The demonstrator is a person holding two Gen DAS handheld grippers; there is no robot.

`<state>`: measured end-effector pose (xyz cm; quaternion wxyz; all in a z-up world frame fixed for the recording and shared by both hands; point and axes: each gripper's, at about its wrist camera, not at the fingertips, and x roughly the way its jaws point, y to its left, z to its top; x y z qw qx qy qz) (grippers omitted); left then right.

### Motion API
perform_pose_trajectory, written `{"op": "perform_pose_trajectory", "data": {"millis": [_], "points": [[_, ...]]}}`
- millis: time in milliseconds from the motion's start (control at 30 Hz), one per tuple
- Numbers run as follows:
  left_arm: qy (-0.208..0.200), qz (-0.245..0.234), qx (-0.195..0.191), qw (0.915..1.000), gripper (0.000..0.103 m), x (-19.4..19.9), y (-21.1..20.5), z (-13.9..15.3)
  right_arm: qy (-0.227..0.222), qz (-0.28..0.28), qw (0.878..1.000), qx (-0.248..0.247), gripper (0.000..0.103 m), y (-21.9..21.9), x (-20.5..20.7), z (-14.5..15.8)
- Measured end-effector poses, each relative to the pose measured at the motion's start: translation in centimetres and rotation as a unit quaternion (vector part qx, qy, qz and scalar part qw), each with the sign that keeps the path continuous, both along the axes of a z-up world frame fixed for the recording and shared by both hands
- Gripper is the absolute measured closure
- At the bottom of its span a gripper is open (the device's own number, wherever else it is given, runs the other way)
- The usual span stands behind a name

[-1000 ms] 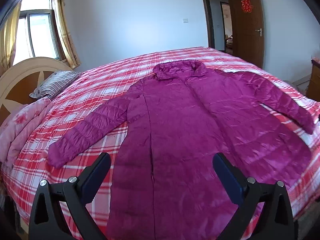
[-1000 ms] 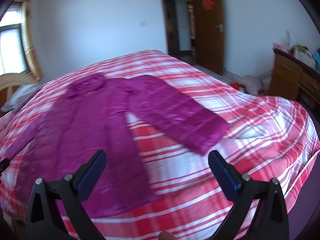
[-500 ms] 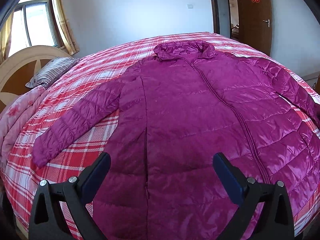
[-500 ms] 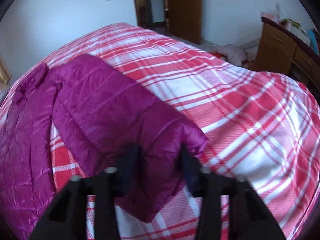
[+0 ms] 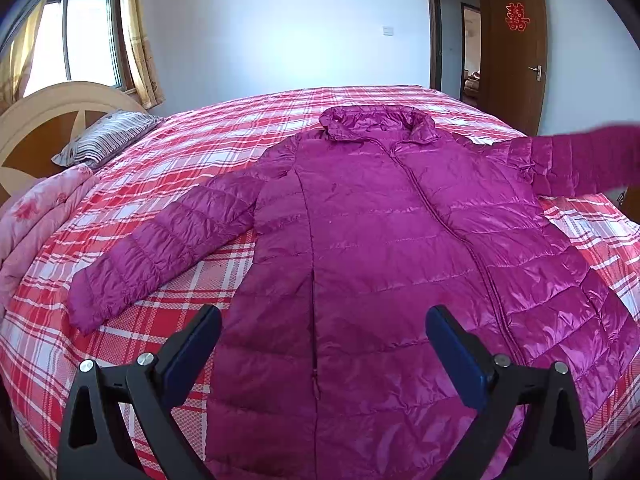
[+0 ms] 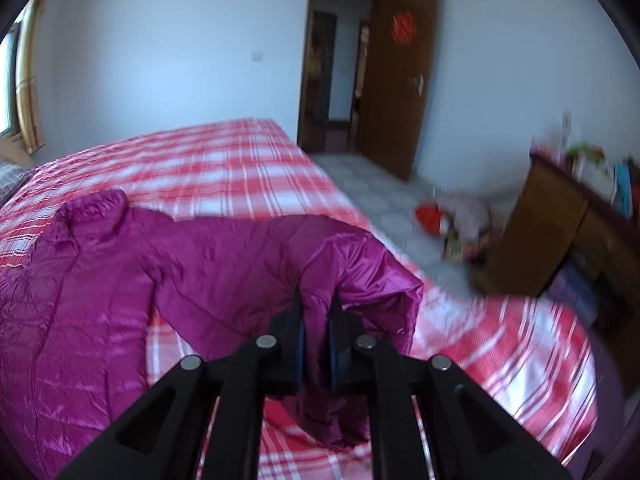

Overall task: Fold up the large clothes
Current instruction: 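Grasp the coat sleeve cuff with the right gripper and lift it, then carry the sleeve across the coat body and lay it down with the right gripper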

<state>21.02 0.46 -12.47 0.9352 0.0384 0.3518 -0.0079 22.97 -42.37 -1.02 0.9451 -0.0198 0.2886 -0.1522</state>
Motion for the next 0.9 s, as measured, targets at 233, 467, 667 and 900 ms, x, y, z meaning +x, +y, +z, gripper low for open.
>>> {"op": "perform_pose_trajectory", "data": {"millis": [233,467,667,900], "points": [[0.003,0.016,-0.008,0.9998,0.001,0.3,2.0,-0.3,-0.045,0.113,0.986,-0.113,0.092,11.0,1.9,4.9],[0.010,0.029,-0.008,0.9995,0.001,0.3,4.1,-0.6,-0.020,0.228,0.960,-0.161,0.092,22.1,4.7,3.0],[0.023,0.038,-0.011,0.9990,0.001,0.8,5.9,-1.5,0.029,0.287,0.943,-0.167,0.092,28.9,8.2,-1.7],[0.038,0.050,-0.005,0.9980,0.001,2.0,7.5,-2.5,0.086,0.331,0.929,-0.142,0.092,34.2,9.6,-7.2]]}}
